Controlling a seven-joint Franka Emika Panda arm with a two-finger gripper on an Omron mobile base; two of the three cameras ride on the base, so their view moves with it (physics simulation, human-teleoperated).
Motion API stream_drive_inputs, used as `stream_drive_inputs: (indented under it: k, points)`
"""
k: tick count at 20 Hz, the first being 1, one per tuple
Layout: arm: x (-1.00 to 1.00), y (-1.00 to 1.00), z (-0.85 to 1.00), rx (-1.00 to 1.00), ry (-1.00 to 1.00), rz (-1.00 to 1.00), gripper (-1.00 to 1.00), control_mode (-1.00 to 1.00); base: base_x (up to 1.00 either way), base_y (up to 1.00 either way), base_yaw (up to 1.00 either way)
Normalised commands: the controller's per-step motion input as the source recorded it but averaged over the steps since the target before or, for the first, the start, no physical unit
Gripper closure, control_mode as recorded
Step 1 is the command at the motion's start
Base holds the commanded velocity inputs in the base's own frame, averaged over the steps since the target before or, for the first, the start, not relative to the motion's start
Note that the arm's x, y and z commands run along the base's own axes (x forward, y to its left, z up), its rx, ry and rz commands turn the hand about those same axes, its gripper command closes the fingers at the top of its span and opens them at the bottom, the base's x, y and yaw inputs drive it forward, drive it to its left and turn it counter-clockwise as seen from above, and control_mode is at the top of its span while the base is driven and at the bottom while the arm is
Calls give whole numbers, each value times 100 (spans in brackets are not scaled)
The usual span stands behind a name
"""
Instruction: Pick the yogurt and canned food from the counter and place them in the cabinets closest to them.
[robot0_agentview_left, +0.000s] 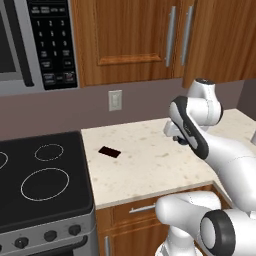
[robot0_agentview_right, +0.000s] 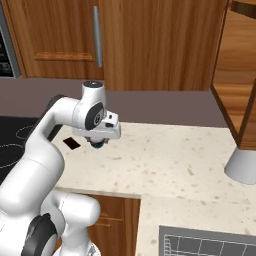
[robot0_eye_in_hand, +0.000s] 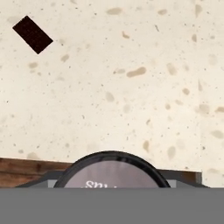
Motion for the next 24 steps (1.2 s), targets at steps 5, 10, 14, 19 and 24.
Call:
stream_drive_inputs:
  k: [5,10,14,19,24]
  points:
    - [0,0,0,0,0,0,100,100,0,-8,-14]
    - [0,0,0,0,0,0,100,100,0,-10,-17]
    - [0,0,0,0,0,0,100,100,0,-7,-20]
    - [0,0,0,0,0,0,100,100,0,-7,-23]
    - [0,0,0,0,0,0,100,100,0,-11,-25]
